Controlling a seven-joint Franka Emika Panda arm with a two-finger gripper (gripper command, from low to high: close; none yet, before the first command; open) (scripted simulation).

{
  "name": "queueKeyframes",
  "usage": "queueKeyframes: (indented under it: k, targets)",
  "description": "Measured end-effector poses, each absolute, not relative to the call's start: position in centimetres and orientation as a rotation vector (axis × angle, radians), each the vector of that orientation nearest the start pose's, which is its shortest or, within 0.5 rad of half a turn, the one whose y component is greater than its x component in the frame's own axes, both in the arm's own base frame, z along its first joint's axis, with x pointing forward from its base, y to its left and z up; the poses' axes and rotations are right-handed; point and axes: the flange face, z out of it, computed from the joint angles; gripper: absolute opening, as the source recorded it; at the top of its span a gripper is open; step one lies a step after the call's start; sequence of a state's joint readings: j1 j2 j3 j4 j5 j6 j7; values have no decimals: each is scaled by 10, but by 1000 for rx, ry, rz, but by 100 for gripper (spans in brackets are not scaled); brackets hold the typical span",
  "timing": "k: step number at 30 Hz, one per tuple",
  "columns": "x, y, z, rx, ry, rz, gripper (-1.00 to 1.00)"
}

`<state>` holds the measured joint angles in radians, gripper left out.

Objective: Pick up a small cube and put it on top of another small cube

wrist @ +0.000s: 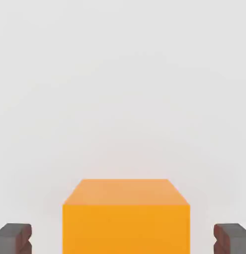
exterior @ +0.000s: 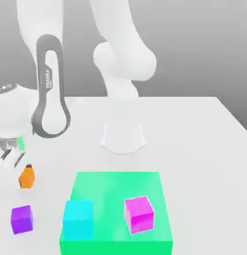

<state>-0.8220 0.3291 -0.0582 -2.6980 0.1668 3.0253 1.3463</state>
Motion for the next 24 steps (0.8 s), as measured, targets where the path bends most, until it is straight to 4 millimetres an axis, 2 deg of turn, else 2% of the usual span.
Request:
queueKeyframes:
  k: [5, 11, 12, 18, 24]
  targets:
    - [239, -313, 128, -1153, 2921, -2, -100]
    - [239, -313, 182, -1153, 2920, -3, -100]
    - [244, -312, 188, -1182, 2910, -2, -100]
    - [303, -294, 215, -1488, 2782, -6, -100]
    - [365, -263, 242, -1794, 2603, -9, -100]
